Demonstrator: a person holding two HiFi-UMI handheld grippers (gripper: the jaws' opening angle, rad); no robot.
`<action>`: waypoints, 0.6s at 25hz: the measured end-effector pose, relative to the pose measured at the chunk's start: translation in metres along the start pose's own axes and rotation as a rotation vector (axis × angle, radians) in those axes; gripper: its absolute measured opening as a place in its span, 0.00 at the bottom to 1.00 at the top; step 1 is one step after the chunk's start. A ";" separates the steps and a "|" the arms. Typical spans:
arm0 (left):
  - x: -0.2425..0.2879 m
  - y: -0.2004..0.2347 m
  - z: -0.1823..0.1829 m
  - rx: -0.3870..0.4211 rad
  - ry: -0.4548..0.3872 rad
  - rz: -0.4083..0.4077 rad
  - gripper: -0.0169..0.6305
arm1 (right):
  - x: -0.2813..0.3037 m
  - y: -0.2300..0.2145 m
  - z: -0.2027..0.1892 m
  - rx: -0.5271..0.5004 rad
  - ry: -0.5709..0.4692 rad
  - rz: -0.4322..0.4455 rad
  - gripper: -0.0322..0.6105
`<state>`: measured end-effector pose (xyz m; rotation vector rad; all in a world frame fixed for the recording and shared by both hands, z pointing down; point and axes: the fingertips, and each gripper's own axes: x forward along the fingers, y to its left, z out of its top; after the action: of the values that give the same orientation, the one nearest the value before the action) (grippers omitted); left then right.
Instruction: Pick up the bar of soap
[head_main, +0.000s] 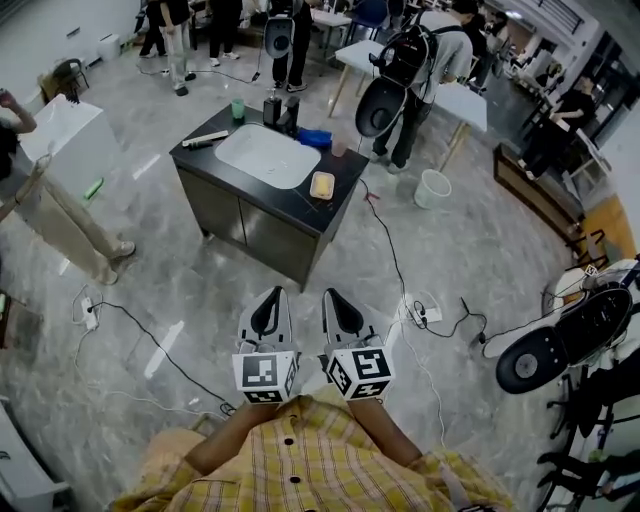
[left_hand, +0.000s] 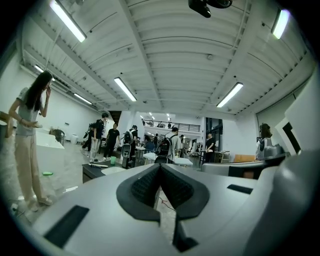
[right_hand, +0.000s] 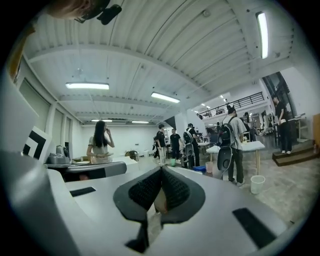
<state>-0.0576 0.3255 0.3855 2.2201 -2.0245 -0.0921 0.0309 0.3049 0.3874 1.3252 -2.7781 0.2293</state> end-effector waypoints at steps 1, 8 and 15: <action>-0.001 0.002 -0.002 -0.004 0.001 -0.003 0.04 | 0.000 0.003 -0.002 -0.005 0.006 0.000 0.08; 0.002 0.027 -0.006 -0.007 0.005 0.013 0.04 | 0.016 0.002 0.001 -0.013 -0.022 -0.027 0.08; 0.027 0.046 -0.003 0.022 0.008 0.019 0.04 | 0.045 0.003 0.002 -0.035 -0.040 -0.007 0.08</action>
<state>-0.0995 0.2951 0.3965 2.2097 -2.0527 -0.0597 0.0004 0.2718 0.3901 1.3466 -2.7961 0.1553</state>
